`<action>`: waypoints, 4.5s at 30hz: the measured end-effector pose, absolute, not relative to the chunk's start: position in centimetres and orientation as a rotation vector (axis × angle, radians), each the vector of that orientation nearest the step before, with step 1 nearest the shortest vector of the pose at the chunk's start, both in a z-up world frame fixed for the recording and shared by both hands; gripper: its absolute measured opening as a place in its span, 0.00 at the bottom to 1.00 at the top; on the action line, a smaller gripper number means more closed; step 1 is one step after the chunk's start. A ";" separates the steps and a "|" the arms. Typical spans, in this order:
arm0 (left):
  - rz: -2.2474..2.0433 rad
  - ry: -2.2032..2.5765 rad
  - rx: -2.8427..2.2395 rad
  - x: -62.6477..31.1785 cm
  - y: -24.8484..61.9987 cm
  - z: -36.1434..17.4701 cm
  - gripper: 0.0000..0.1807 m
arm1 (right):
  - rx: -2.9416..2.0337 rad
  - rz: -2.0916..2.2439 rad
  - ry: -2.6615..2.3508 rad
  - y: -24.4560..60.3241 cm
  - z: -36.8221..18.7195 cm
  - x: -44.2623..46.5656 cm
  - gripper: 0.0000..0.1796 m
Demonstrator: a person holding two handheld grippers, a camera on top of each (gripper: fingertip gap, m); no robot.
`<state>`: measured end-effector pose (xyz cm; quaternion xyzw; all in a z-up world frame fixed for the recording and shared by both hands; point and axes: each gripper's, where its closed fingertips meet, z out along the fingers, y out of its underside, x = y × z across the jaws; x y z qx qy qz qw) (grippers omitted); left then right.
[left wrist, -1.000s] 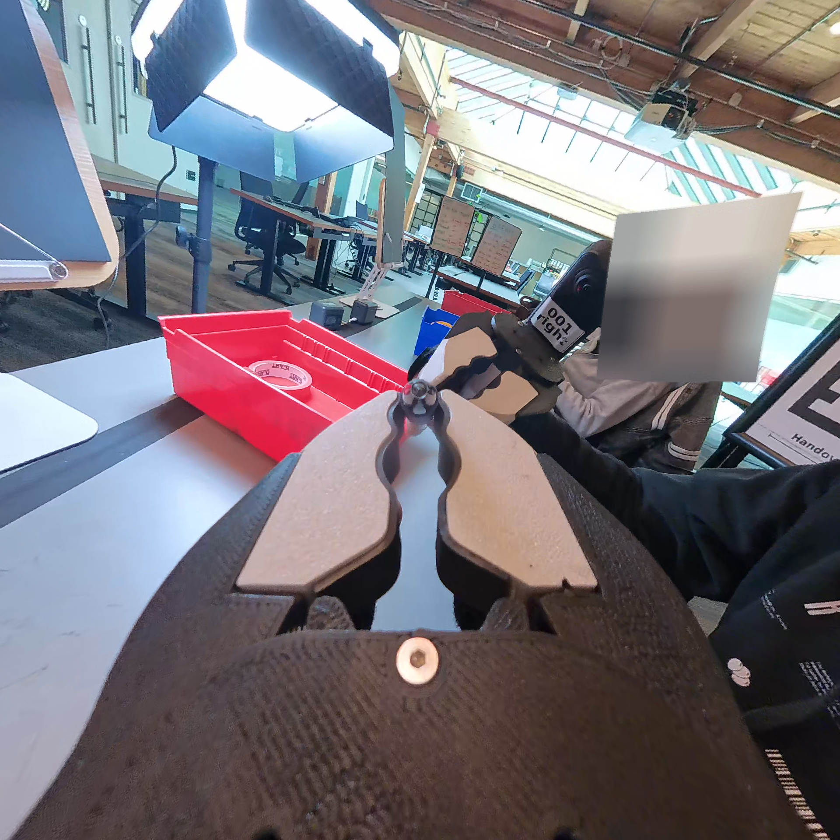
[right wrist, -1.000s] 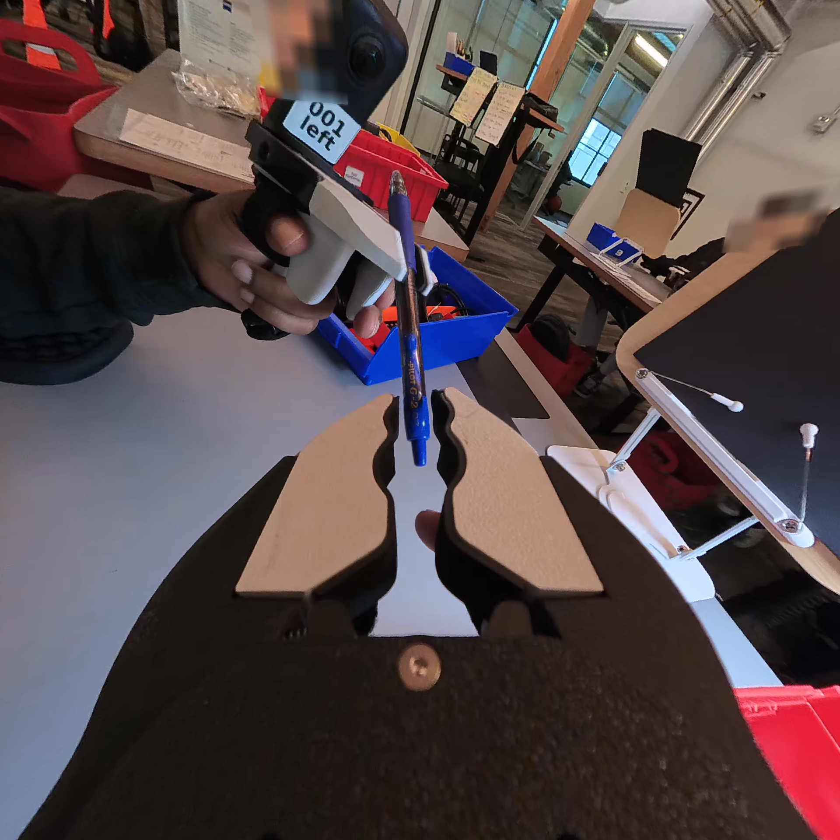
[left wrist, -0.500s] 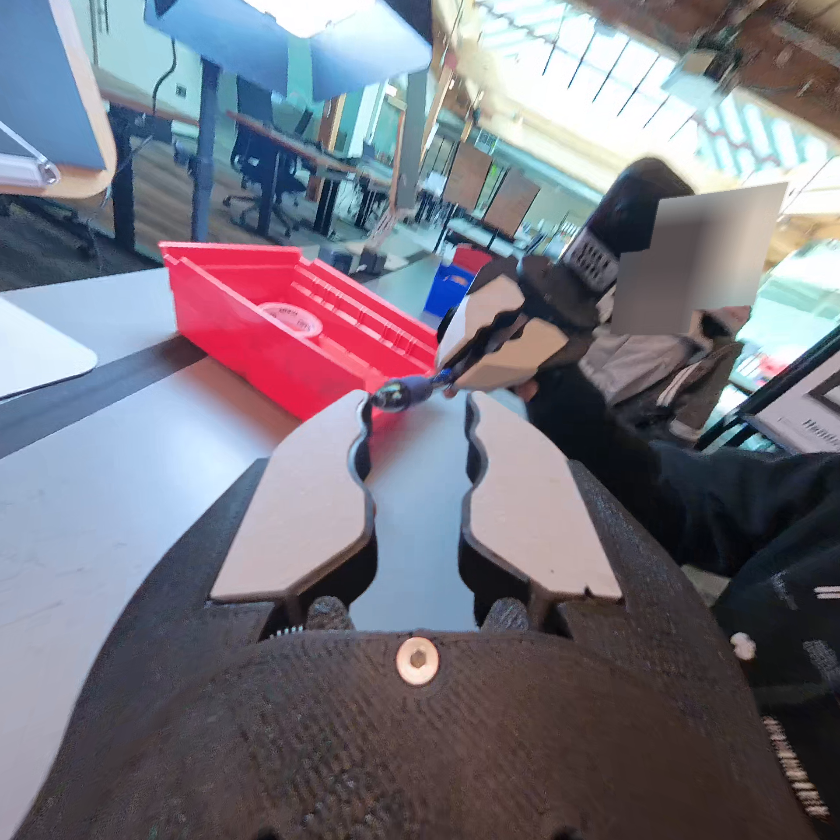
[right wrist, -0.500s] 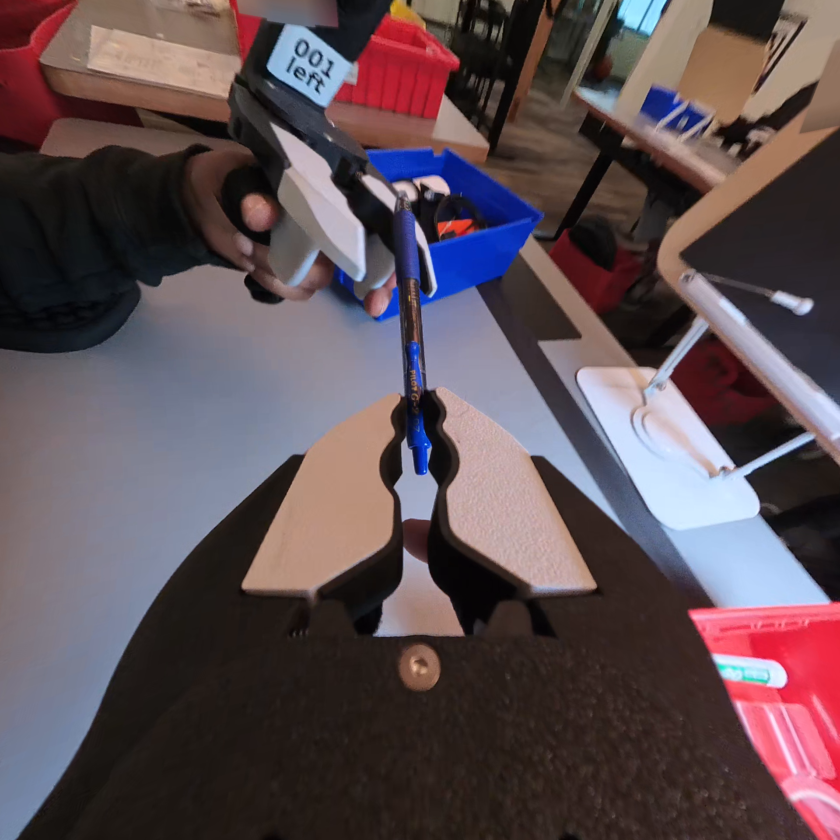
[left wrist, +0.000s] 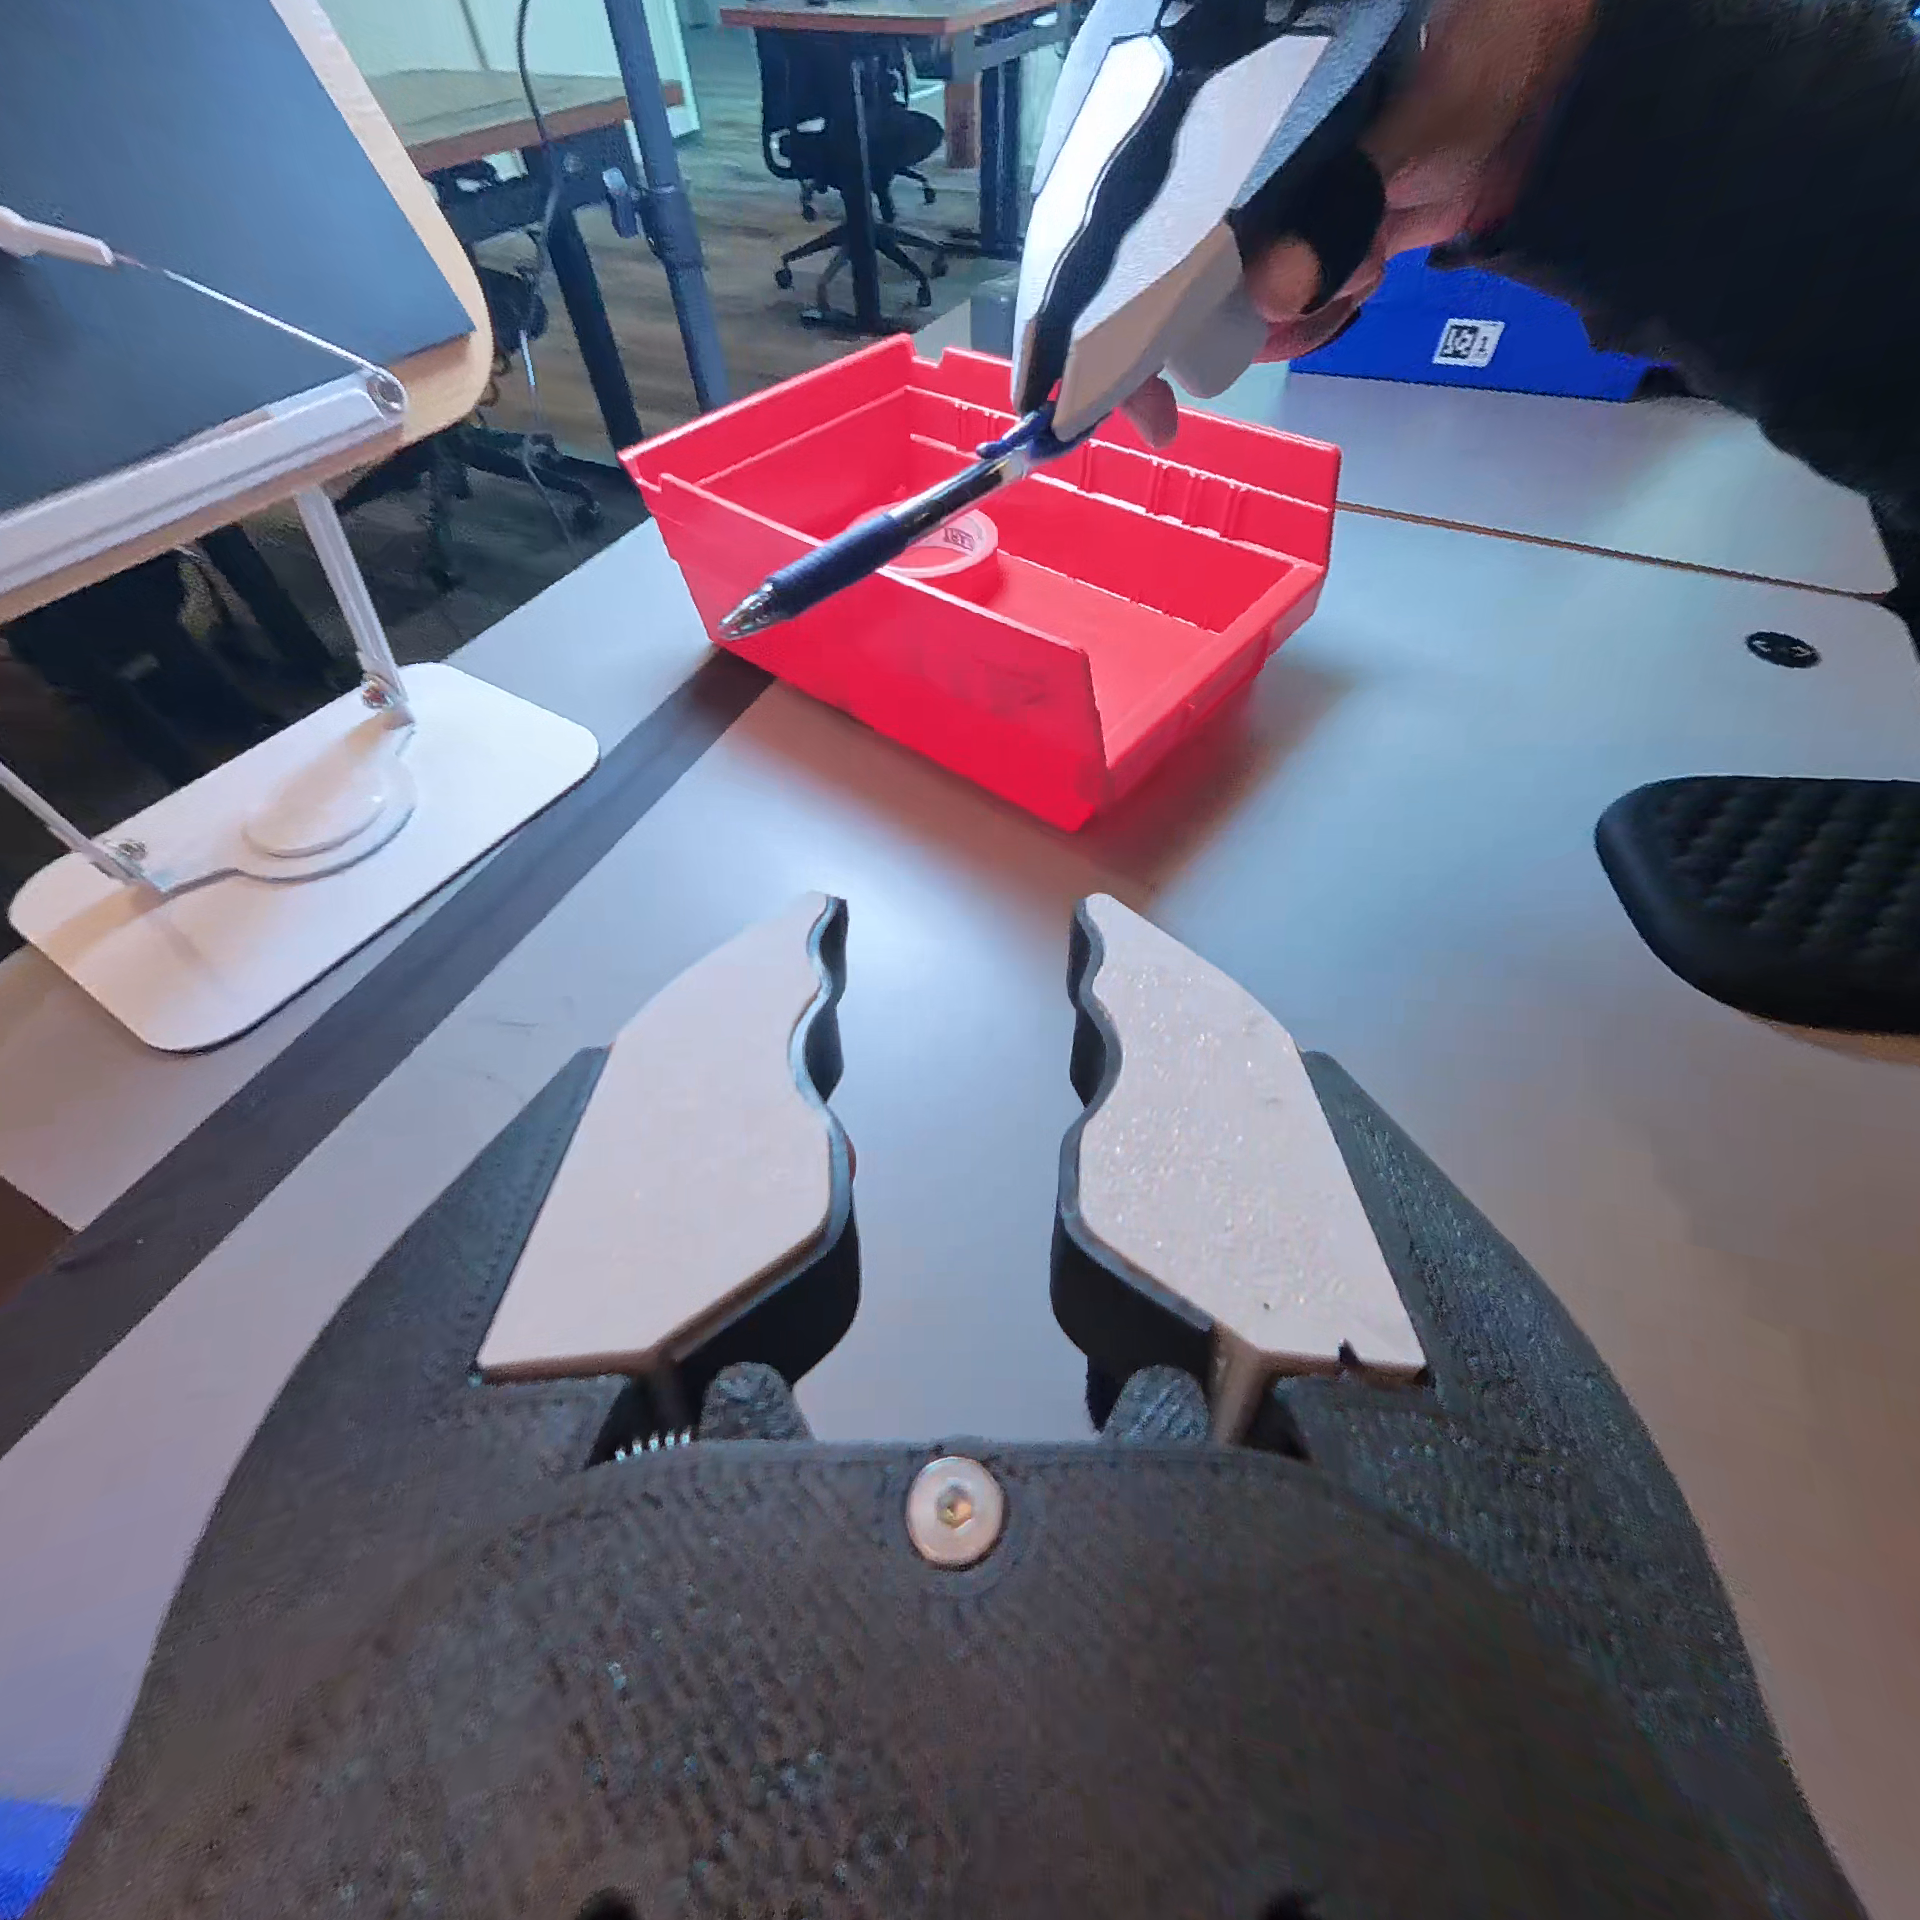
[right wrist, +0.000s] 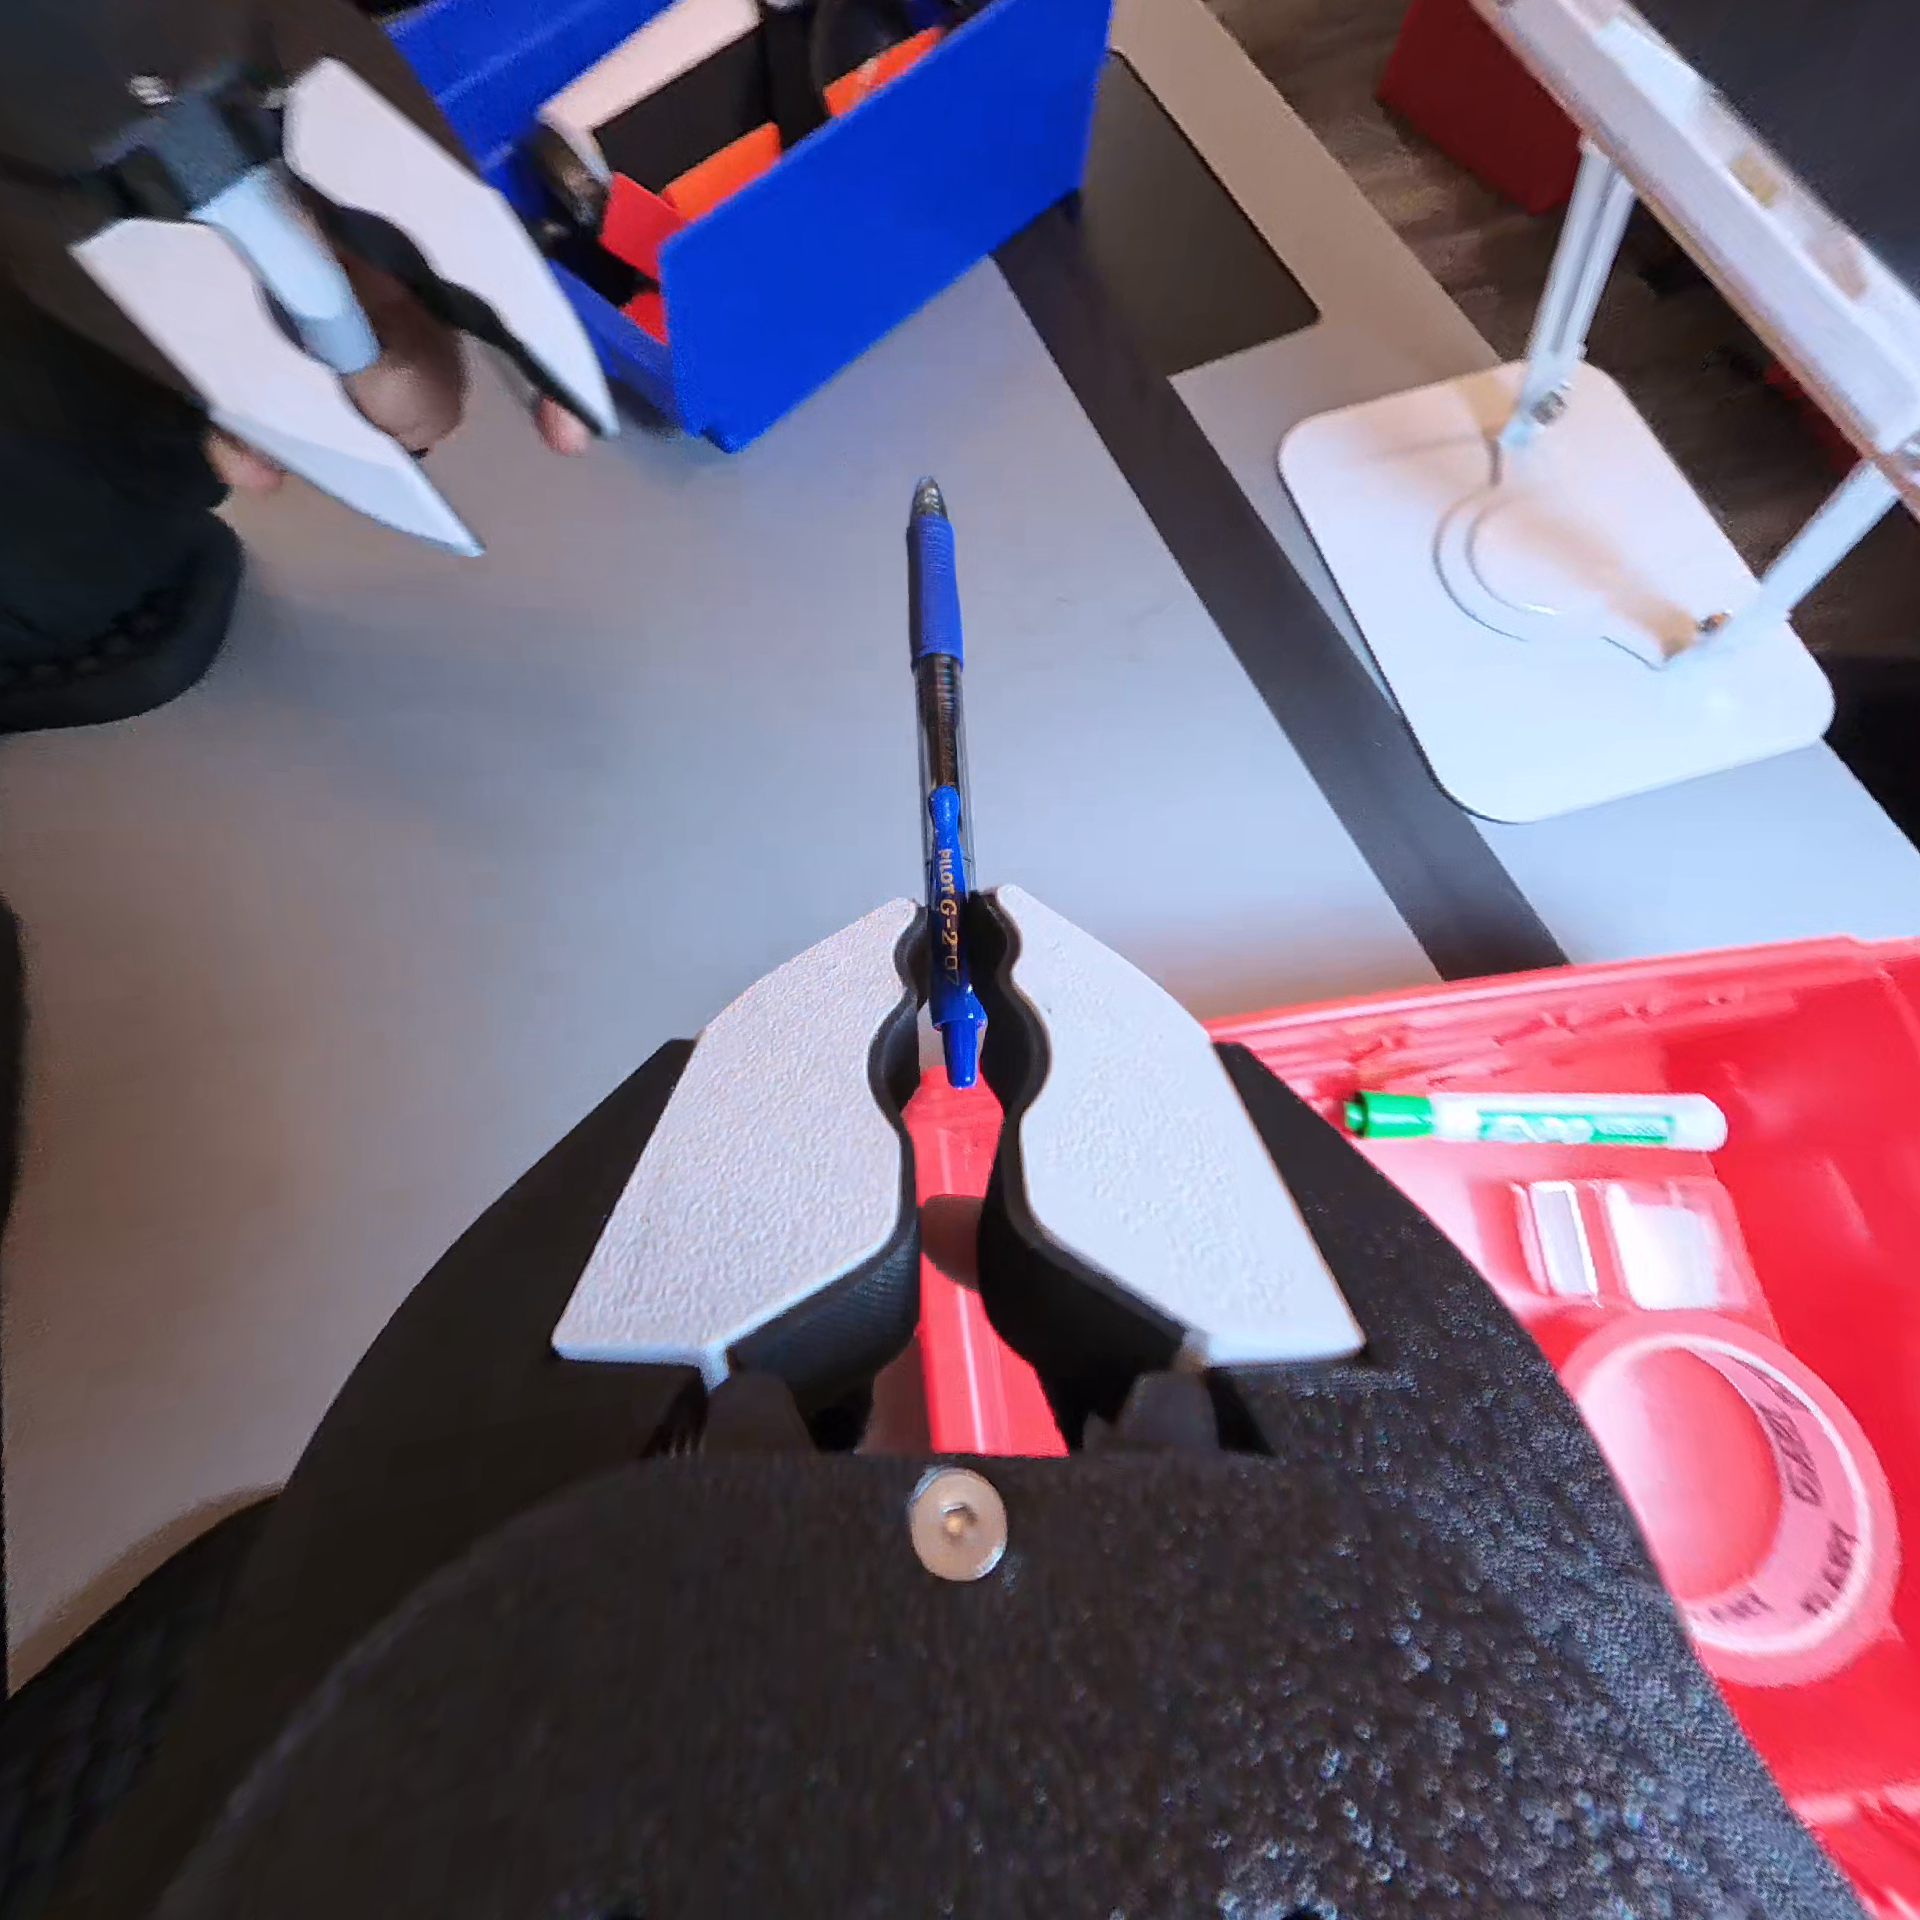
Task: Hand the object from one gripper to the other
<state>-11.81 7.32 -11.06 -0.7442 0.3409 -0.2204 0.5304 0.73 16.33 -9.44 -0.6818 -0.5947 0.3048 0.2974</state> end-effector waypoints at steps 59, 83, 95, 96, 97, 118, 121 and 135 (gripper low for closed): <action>-0.362 1.296 -1.809 -6.8 3.6 -16.2 0.03 | -1.552 0.510 -1.955 3.9 -14.3 -6.3 0.06; -1.068 0.559 -2.010 -9.0 5.8 -12.7 0.03 | -1.539 0.298 -1.358 6.9 -17.7 -8.8 0.13; -1.039 0.594 -2.022 -8.7 5.7 -13.2 0.03 | -1.578 0.288 -1.356 7.4 -18.5 -8.3 0.13; -1.038 0.592 -2.020 -8.8 5.7 -13.1 0.03 | -1.581 0.294 -1.355 7.4 -18.4 -8.3 0.13; -1.035 0.591 -2.018 -8.9 5.8 -13.1 0.03 | -1.584 0.301 -1.355 7.4 -18.4 -8.2 0.13; -1.171 0.586 -1.432 -9.3 3.8 -4.1 0.03 | -1.309 1.426 -1.177 1.6 -12.1 -8.5 0.14; -1.200 0.536 -1.390 -9.4 3.8 -3.4 0.03 | -1.295 1.458 -1.139 1.4 -11.8 -8.5 0.11; -1.216 0.479 -1.323 -9.4 3.8 -2.8 0.03 | -1.273 1.498 -1.080 1.2 -11.0 -8.5 0.04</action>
